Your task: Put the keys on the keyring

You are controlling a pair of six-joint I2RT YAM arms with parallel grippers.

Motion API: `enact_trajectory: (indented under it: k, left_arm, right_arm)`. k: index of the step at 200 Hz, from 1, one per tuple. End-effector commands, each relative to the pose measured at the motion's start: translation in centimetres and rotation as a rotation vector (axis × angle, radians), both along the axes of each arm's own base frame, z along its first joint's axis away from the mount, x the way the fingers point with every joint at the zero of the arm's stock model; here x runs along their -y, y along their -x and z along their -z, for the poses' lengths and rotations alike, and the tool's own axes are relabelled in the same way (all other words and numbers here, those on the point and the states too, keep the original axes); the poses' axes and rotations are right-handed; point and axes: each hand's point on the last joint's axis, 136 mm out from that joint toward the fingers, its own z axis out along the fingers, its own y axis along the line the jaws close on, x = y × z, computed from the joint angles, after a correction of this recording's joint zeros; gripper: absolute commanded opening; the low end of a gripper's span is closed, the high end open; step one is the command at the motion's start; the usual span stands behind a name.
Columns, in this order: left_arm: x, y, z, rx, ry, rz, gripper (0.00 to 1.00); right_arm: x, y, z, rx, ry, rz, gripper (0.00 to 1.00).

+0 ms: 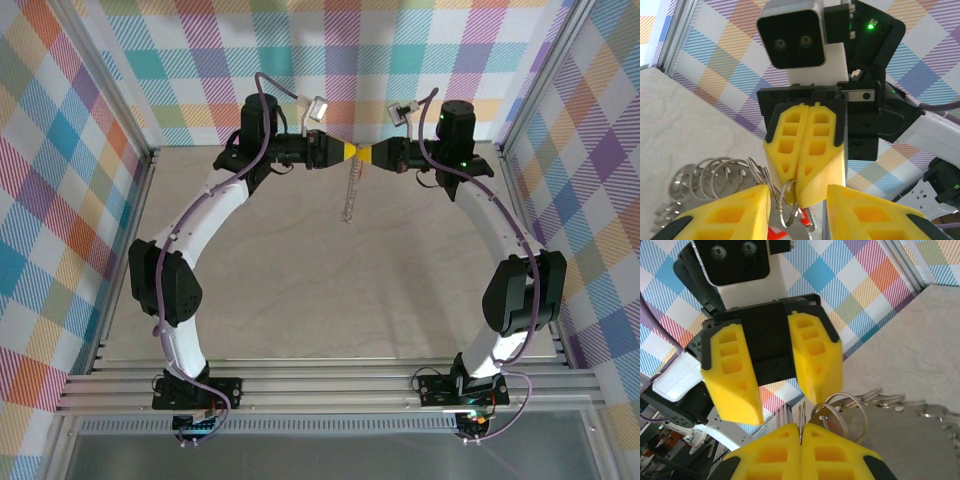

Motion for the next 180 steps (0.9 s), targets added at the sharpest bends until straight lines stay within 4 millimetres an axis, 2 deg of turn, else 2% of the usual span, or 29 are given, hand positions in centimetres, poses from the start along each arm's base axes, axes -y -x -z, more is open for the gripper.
enact_trajectory:
  k: [1,25,67,180]
  left_arm:
    - [-0.5,1.7,-3.1,0.082,0.038,-0.001,0.35]
    - [-0.8,1.7,-3.5,0.102,0.036,-0.033,0.41]
    - [-0.8,1.9,-4.0,0.111,0.042,-0.034,0.42]
    - [-0.1,0.6,-1.7,0.064,0.016,-0.041,0.42]
  right_arm:
    - [0.1,-0.1,-0.1,0.033,-0.010,-0.011,0.00]
    - [0.1,-0.1,-0.1,0.032,-0.010,-0.008,0.00]
    - [0.2,-0.1,-0.2,0.035,-0.012,-0.004,0.00]
    - [0.4,0.2,-0.4,0.040,-0.016,-0.004,0.00]
